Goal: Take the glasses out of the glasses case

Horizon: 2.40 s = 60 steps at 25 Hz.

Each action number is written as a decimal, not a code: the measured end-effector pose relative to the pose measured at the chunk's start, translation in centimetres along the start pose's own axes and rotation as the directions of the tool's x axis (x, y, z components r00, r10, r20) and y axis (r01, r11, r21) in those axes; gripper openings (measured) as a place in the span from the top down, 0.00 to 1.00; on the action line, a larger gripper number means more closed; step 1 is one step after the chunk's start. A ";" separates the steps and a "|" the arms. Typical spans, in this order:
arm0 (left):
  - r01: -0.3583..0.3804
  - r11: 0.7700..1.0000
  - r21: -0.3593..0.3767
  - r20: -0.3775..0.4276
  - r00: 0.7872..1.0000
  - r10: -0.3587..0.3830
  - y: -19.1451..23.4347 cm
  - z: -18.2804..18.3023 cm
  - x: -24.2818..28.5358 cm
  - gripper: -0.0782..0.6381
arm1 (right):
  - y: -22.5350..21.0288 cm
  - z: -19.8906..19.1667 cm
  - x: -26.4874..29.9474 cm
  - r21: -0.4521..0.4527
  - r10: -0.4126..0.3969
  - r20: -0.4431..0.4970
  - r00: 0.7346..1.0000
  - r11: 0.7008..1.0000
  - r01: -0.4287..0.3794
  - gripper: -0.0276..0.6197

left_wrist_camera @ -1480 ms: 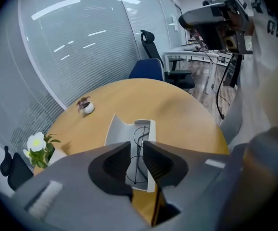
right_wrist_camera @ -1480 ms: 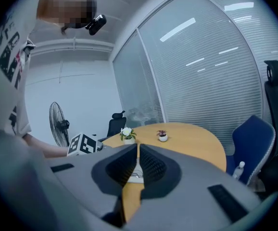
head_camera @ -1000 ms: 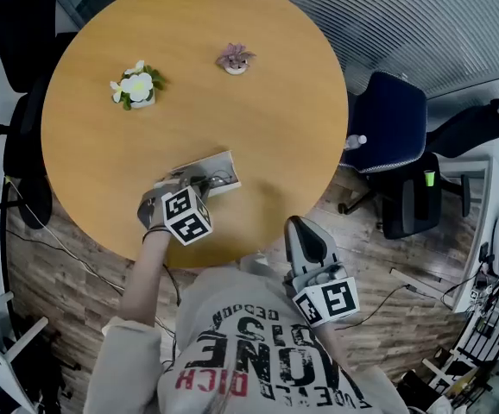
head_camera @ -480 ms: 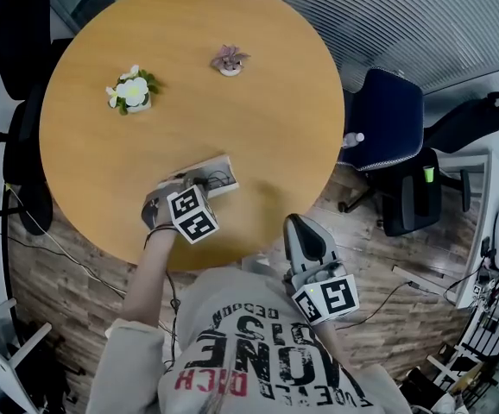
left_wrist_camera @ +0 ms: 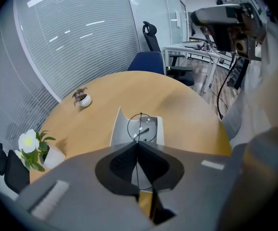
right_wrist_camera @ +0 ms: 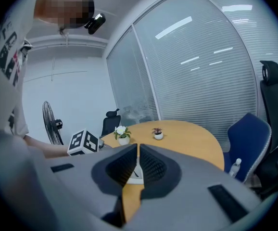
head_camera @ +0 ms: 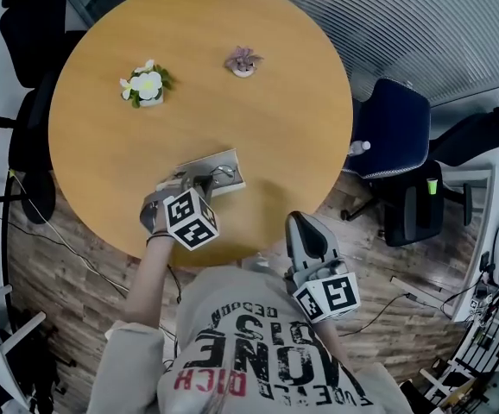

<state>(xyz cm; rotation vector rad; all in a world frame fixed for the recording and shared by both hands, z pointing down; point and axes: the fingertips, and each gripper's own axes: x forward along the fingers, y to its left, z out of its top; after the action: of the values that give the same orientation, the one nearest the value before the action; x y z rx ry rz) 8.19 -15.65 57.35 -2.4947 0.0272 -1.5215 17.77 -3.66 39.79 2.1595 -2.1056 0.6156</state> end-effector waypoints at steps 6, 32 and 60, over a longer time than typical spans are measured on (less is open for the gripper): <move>-0.050 0.999 -0.018 0.044 0.998 0.051 0.7 1.0 -2.6 0.87 | 0.8 0.4 0.6 -0.012 0.041 0.009 0.999 0.999 -0.041 0.92; -0.293 0.930 -0.221 0.254 0.904 0.345 1.9 4.6 -15.5 0.87 | 3.4 2.7 0.0 -0.063 0.176 0.082 0.981 0.983 -0.171 0.92; -0.367 0.448 -0.815 0.326 0.347 0.879 -9.3 7.2 -32.2 0.87 | 3.7 6.6 -11.8 -0.169 0.371 0.237 0.898 0.926 -0.338 0.92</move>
<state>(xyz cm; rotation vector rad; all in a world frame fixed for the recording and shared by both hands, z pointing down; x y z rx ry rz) -1.30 -1.13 27.75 -2.7077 1.4925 -0.0218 15.88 5.18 29.05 1.8917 -2.6324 0.2087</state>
